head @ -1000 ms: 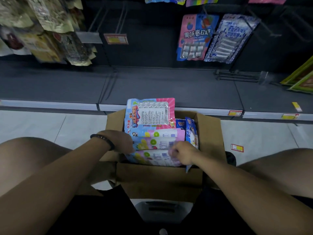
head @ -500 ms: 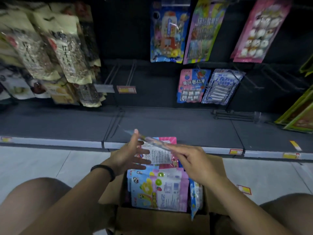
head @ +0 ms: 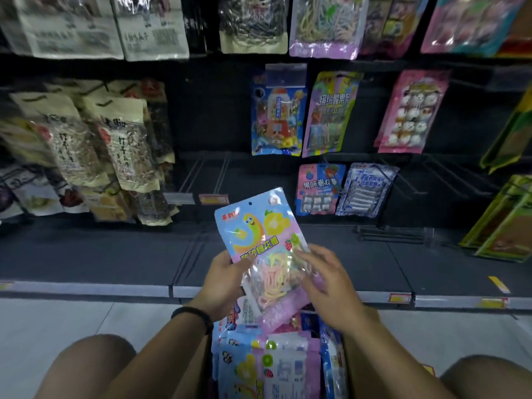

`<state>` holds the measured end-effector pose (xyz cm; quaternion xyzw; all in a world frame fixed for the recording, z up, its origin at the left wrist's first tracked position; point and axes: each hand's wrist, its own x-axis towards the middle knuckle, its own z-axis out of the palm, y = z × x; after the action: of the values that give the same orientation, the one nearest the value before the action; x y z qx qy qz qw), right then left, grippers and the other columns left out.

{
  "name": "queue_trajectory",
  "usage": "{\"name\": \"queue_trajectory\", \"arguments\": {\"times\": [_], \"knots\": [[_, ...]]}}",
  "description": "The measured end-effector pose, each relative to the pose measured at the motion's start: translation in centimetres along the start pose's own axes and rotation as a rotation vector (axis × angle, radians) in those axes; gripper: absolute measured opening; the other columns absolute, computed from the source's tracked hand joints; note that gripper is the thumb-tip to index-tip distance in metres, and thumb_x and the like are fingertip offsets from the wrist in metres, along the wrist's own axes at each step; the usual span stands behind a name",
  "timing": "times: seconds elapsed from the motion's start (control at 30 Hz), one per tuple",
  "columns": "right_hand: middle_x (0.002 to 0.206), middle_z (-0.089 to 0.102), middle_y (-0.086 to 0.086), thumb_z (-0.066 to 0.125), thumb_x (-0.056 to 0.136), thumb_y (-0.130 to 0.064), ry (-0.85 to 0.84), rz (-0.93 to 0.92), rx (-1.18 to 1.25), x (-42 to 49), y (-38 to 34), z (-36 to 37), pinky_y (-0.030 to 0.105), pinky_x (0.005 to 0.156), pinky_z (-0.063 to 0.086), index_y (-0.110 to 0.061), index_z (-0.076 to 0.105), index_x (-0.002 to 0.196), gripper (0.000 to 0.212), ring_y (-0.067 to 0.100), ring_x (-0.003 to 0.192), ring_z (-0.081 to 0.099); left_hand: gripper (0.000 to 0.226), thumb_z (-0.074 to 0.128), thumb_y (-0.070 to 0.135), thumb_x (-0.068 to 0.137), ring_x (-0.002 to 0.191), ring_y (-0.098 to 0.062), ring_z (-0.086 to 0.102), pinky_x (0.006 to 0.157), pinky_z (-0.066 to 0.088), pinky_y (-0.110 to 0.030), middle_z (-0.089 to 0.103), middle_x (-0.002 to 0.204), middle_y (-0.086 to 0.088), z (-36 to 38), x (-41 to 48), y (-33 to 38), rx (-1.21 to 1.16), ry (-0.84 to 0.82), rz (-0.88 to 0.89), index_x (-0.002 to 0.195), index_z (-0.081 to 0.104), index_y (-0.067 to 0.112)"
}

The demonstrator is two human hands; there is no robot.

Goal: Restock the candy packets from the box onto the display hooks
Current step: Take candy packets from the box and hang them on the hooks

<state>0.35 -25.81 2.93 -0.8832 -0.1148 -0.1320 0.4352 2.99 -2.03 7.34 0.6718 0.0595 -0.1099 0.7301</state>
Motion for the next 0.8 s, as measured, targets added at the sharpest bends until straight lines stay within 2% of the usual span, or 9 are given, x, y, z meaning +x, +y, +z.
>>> {"name": "queue_trajectory", "arguments": {"times": [0.07, 0.23, 0.27, 0.37, 0.47, 0.57, 0.63, 0.7, 0.8], "knots": [[0.152, 0.046, -0.011, 0.07, 0.101, -0.022, 0.054, 0.063, 0.105, 1.2, -0.6, -1.5, 0.023, 0.117, 0.041, -0.05, 0.051, 0.147, 0.057, 0.002, 0.145, 0.042, 0.024, 0.054, 0.009, 0.108, 0.111, -0.031, 0.074, 0.09, 0.061, -0.049, 0.077, 0.122, -0.007, 0.4, -0.3, 1.3, 0.042, -0.046, 0.041, 0.127, 0.07, 0.011], [0.157, 0.054, -0.006, 0.073, 0.1, -0.017, 0.097, 0.084, 0.422, 5.8, -4.7, -6.8, 0.05, 0.11, 0.054, -0.057, 0.046, 0.151, 0.07, 0.022, 0.141, 0.057, 0.026, 0.054, 0.007, 0.107, 0.112, -0.031, 0.075, 0.093, 0.059, -0.05, 0.077, 0.123, -0.008, 1.8, 0.0, 7.1, 0.114, -0.197, 0.136, 0.128, 0.069, 0.012], [0.155, 0.056, -0.006, 0.073, 0.1, -0.015, 0.131, 0.068, 0.427, 6.7, -5.9, -8.1, 0.048, 0.108, 0.056, -0.058, 0.048, 0.149, 0.07, 0.021, 0.138, 0.059, 0.027, 0.053, 0.005, 0.106, 0.114, -0.03, 0.074, 0.096, 0.058, -0.049, 0.076, 0.124, -0.009, 2.3, 0.1, 8.5, 0.12, -0.224, 0.163, 0.129, 0.068, 0.01], [0.152, 0.055, -0.026, 0.072, 0.098, -0.009, 0.216, -0.015, 0.373, 9.3, -8.8, -11.9, 0.043, 0.117, 0.048, -0.052, 0.051, 0.15, 0.07, 0.008, 0.139, 0.056, 0.028, 0.054, 0.002, 0.105, 0.118, -0.028, 0.072, 0.104, 0.055, -0.051, 0.076, 0.125, -0.007, 4.4, 0.2, 13.2, 0.15, -0.286, 0.254, 0.13, 0.066, 0.008], [0.155, 0.052, -0.024, 0.073, 0.095, -0.017, 0.247, -0.045, 0.334, 11.8, -10.7, -14.8, 0.049, 0.119, 0.044, -0.057, 0.046, 0.151, 0.074, 0.014, 0.142, 0.054, 0.031, 0.06, 0.001, 0.102, 0.115, -0.024, 0.074, 0.103, 0.055, -0.049, 0.077, 0.123, -0.002, 6.3, 0.1, 18.1, 0.213, -0.26, 0.39, 0.129, 0.065, 0.015], [0.152, 0.047, -0.028, 0.075, 0.094, -0.024, 0.283, -0.091, 0.331, 14.4, -12.8, -17.9, 0.045, 0.116, 0.044, -0.061, 0.041, 0.152, 0.077, 0.007, 0.14, 0.049, 0.056, 0.073, -0.005, 0.09, 0.104, -0.017, 0.077, 0.084, 0.061, -0.036, 0.078, 0.118, 0.003, 8.2, 0.1, 23.4, 0.218, -0.151, 0.56, 0.133, 0.053, 0.025], [0.155, 0.041, -0.029, 0.078, 0.094, -0.023, 0.314, -0.109, 0.322, 16.2, -14.4, -20.3, 0.045, 0.119, 0.045, -0.058, 0.039, 0.154, 0.08, -0.001, 0.144, 0.04, 0.092, 0.078, -0.004, 0.087, 0.102, -0.012, 0.077, 0.083, 0.06, -0.033, 0.076, 0.121, 0.008, 9.4, 0.1, 26.9, 0.235, -0.162, 0.671, 0.148, 0.028, 0.043], [0.156, 0.04, -0.027, 0.083, 0.091, -0.024, 0.358, -0.14, 0.287, 17.9, -16.0, -22.6, 0.035, 0.112, 0.046, -0.057, 0.039, 0.155, 0.085, -0.001, 0.139, 0.044, 0.123, 0.081, -0.004, 0.085, 0.105, -0.012, 0.077, 0.082, 0.062, -0.033, 0.073, 0.126, 0.01, 10.3, 0.5, 29.9, 0.269, -0.211, 0.763, 0.153, 0.0, 0.059], [0.147, 0.04, -0.023, 0.087, 0.088, -0.028, 0.419, -0.181, 0.206, 20.6, -18.5, -25.7, 0.023, 0.103, 0.037, -0.051, 0.035, 0.159, 0.092, -0.007, 0.121, 0.046, 0.119, 0.082, -0.01, 0.08, 0.112, -0.01, 0.074, 0.08, 0.064, -0.029, 0.064, 0.14, 0.013, 11.6, 2.2, 34.6, 0.353, -0.268, 0.884, 0.157, 0.016, 0.052]]}}
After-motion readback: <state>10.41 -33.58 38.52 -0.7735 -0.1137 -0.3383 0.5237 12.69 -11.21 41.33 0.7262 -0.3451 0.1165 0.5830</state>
